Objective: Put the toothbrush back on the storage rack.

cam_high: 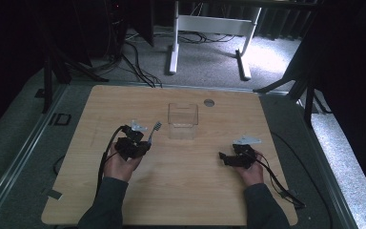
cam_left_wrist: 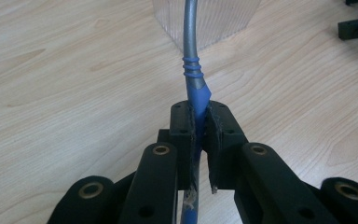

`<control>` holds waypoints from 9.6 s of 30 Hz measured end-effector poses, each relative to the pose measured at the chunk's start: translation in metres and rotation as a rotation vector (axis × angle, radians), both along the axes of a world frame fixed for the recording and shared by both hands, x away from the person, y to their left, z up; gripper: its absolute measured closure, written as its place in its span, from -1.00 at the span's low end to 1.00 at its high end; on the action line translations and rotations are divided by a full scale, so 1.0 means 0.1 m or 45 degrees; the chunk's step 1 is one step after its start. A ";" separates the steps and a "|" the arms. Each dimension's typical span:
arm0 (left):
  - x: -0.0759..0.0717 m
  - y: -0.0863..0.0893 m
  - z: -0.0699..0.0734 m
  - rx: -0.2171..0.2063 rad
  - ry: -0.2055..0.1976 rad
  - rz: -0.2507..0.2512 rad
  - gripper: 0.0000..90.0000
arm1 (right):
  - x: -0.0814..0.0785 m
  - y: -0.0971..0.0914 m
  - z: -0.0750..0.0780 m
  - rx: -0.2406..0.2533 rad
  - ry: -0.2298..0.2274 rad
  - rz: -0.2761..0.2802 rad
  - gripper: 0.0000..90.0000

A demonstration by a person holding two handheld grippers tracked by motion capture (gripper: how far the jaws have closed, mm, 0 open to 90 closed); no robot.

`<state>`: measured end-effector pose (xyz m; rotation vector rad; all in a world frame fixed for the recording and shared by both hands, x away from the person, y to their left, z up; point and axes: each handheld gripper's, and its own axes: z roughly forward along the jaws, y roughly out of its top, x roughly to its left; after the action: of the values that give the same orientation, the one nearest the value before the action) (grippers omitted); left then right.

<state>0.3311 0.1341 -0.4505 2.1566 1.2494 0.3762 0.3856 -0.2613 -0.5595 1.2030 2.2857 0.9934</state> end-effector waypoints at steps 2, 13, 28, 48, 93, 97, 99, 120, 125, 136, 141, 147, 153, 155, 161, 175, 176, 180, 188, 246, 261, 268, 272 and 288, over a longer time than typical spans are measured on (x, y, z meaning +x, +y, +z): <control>0.00 0.00 0.00 -0.006 -0.008 0.003 0.82 | 0.00 0.00 0.00 0.000 0.000 0.000 -0.48; -0.01 -0.02 0.01 -0.025 -0.044 -0.007 0.82 | 0.00 0.00 0.00 0.000 0.000 0.001 -0.48; -0.04 0.01 0.05 -0.046 -0.112 0.001 0.82 | 0.00 0.00 0.00 0.000 -0.001 0.001 -0.48; -0.08 -0.01 0.10 -0.096 -0.216 0.004 0.82 | 0.00 0.00 0.00 0.000 -0.001 0.001 -0.48; -0.10 0.03 0.22 -0.211 -0.359 -0.013 0.82 | 0.00 0.00 0.00 0.000 -0.001 0.002 -0.48; -0.11 0.04 0.23 -0.221 -0.371 -0.020 0.82 | 0.00 0.00 0.00 0.000 -0.001 0.003 -0.48; -0.10 0.04 0.23 -0.229 -0.380 -0.024 0.82 | 0.00 0.00 0.00 -0.001 -0.001 0.003 -0.48; -0.01 0.04 0.24 -0.329 -0.431 -0.076 0.82 | 0.00 0.00 0.00 -0.001 -0.001 0.004 -0.48; 0.02 0.03 0.24 -0.341 -0.429 -0.091 0.82 | 0.01 0.00 0.00 -0.001 -0.001 0.004 -0.48; 0.08 0.01 0.29 -0.367 -0.459 -0.120 0.82 | 0.01 0.00 0.00 -0.001 0.001 0.003 -0.48; 0.11 0.00 0.30 -0.390 -0.466 -0.117 0.82 | 0.01 0.00 0.00 -0.002 0.003 0.004 -0.48; 0.13 -0.02 0.31 -0.413 -0.474 -0.111 0.82 | 0.01 0.00 0.00 0.000 0.001 0.004 -0.48; 0.16 -0.05 0.34 -0.432 -0.491 -0.108 0.82 | 0.01 0.00 0.00 0.000 0.001 0.004 -0.48; 0.17 -0.07 0.34 -0.437 -0.493 -0.107 0.82 | 0.01 0.00 0.00 0.000 0.000 0.004 -0.48; 0.21 -0.09 0.34 -0.451 -0.497 -0.095 0.82 | 0.01 0.00 0.00 -0.001 0.000 0.005 -0.48; 0.30 -0.11 0.36 -0.474 -0.505 -0.057 0.82 | 0.01 0.00 0.00 -0.002 -0.002 0.006 -0.48; 0.30 -0.12 0.36 -0.475 -0.506 -0.055 0.82 | 0.01 0.00 0.00 -0.002 -0.002 0.006 -0.48; 0.31 -0.14 0.39 -0.475 -0.515 -0.052 0.82 | 0.01 0.00 0.00 -0.002 -0.002 0.006 -0.48; 0.35 -0.17 0.40 -0.482 -0.521 -0.053 0.82 | 0.01 0.01 0.00 -0.003 -0.003 0.007 -0.48; 0.71 -0.34 0.30 -0.547 -0.645 -0.020 0.82 | 0.01 0.01 0.00 -0.003 -0.003 0.005 -0.48; 0.78 -0.42 0.22 -0.550 -0.704 0.003 0.82 | 0.01 0.01 0.00 -0.003 -0.003 0.005 -0.48; 0.83 -0.44 0.17 -0.524 -0.705 0.006 0.82 | 0.01 0.01 0.00 -0.003 -0.003 0.005 -0.48; 0.87 -0.45 0.14 -0.522 -0.693 0.006 0.82 | 0.01 0.01 0.00 -0.003 -0.003 0.005 -0.48; 0.98 -0.47 0.01 -0.481 -0.646 0.000 0.81 | 0.01 0.01 0.00 -0.003 -0.002 0.005 -0.48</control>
<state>0.4289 0.0867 -0.4497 1.6080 0.9399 0.5913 0.3869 -0.2603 -0.5594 1.1967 2.2883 0.9921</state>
